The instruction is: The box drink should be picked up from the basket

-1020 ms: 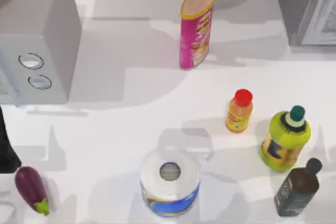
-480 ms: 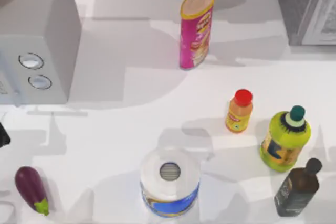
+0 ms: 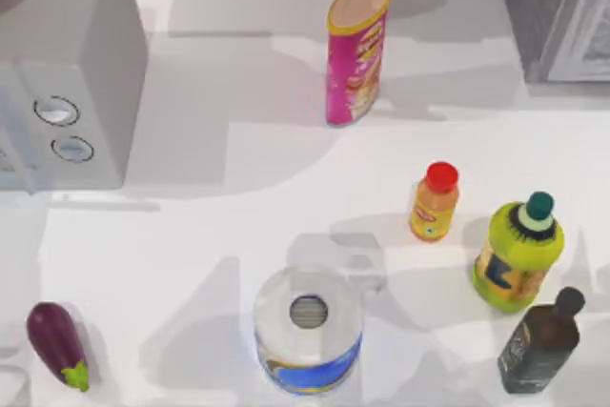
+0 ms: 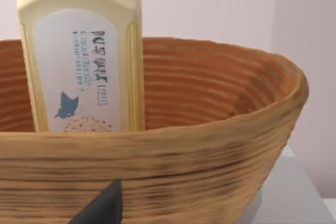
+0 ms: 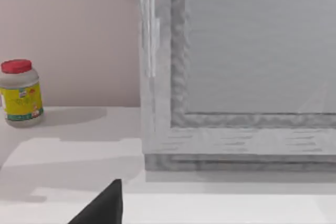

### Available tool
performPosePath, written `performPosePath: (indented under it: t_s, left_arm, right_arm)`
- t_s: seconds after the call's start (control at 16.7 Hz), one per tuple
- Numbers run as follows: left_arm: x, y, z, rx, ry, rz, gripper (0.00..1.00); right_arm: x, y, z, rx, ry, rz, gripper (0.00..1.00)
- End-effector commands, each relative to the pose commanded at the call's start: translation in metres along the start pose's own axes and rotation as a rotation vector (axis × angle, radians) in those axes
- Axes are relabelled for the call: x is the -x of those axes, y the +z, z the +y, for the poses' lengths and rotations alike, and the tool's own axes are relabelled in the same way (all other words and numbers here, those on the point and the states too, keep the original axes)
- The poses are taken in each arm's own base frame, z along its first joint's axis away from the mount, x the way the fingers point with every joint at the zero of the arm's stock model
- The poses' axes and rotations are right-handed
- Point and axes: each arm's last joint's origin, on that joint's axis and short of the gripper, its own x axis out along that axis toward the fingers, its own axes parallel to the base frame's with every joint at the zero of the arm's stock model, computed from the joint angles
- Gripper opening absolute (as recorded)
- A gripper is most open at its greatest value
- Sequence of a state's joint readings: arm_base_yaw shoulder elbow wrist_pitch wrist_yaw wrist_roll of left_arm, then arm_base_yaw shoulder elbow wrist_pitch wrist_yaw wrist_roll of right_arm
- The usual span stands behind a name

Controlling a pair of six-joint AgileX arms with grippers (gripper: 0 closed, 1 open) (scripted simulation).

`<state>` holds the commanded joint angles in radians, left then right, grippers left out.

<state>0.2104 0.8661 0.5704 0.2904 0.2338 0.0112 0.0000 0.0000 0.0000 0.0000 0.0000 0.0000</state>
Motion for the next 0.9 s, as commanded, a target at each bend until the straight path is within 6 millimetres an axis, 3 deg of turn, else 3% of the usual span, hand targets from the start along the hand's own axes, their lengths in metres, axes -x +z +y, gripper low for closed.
performPosePath:
  t_s: [0.18, 0.48, 0.66, 0.9]
  left_arm:
    - [-0.043, 0.013, 0.023, 0.0, -0.002, 0.001, 1.0]
    - [-0.1, 0.013, 0.062, 0.004, -0.001, 0.005, 1.0]
    - [-0.118, 0.009, 0.076, 0.004, -0.001, 0.004, 1.0]
    - [-0.122, 0.008, 0.08, 0.003, -0.001, 0.003, 1.0]
  right_arm:
    - [0.0, 0.0, 0.0, 0.0, 0.0, 0.0, 1.0]
    - [0.0, 0.0, 0.0, 0.0, 0.0, 0.0, 1.0]
    - [0.0, 0.0, 0.0, 0.0, 0.0, 0.0, 1.0]
    - [0.0, 0.0, 0.0, 0.0, 0.0, 0.0, 1.0]
